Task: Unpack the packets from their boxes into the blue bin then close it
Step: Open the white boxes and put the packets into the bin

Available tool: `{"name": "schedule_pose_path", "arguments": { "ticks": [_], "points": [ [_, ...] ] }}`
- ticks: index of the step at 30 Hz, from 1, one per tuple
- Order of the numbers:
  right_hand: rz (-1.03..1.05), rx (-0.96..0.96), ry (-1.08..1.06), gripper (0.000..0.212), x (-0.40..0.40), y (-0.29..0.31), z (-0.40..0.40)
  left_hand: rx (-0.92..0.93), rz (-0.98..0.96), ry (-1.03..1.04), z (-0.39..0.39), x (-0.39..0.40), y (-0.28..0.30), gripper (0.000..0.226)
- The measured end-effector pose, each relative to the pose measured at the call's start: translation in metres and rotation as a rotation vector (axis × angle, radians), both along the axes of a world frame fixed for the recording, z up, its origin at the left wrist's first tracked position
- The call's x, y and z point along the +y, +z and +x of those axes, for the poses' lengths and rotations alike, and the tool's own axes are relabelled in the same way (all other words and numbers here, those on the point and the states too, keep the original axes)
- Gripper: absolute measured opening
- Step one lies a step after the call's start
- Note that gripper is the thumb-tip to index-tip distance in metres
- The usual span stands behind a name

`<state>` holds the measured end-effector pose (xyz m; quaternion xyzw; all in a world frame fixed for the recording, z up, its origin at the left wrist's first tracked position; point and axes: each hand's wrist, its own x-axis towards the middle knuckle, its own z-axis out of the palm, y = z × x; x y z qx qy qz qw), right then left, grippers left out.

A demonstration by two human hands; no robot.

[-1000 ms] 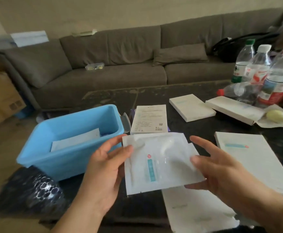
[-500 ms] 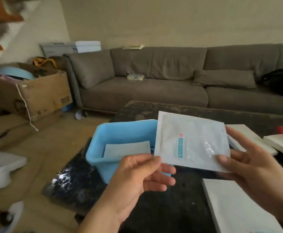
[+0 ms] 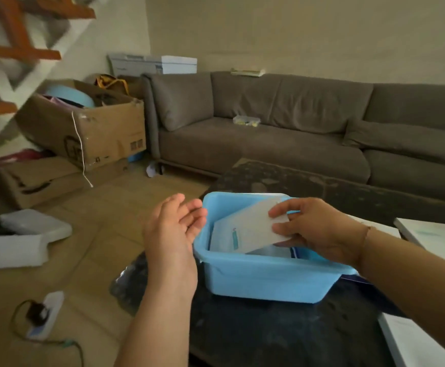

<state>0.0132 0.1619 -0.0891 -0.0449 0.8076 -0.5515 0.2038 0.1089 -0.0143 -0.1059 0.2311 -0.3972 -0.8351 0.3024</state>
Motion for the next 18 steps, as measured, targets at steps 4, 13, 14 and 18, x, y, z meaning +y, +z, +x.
{"name": "schedule_pose_path", "arguments": {
  "ticks": [4, 13, 14, 18],
  "points": [
    [0.211, 0.012, 0.108, 0.015, -0.001, -0.005, 0.000, -0.025, -0.093, 0.000, -0.001, 0.001, -0.001, 0.011],
    [0.928, 0.248, 0.385, 0.046, 0.006, 0.011, -0.014, -0.032, -0.076, -0.004, -0.003, -0.002, -0.001, 0.012],
    [0.960, 0.262, 0.409, 0.046, 0.004, 0.009, -0.014, -0.030, -0.076, -0.005, -0.003, -0.002, 0.000, 0.012],
    [0.951, 0.192, 0.490, 0.058, -0.003, 0.001, -0.015, -0.028, -0.111, 0.002, -0.003, 0.000, -0.002, 0.011]
  ]
}}
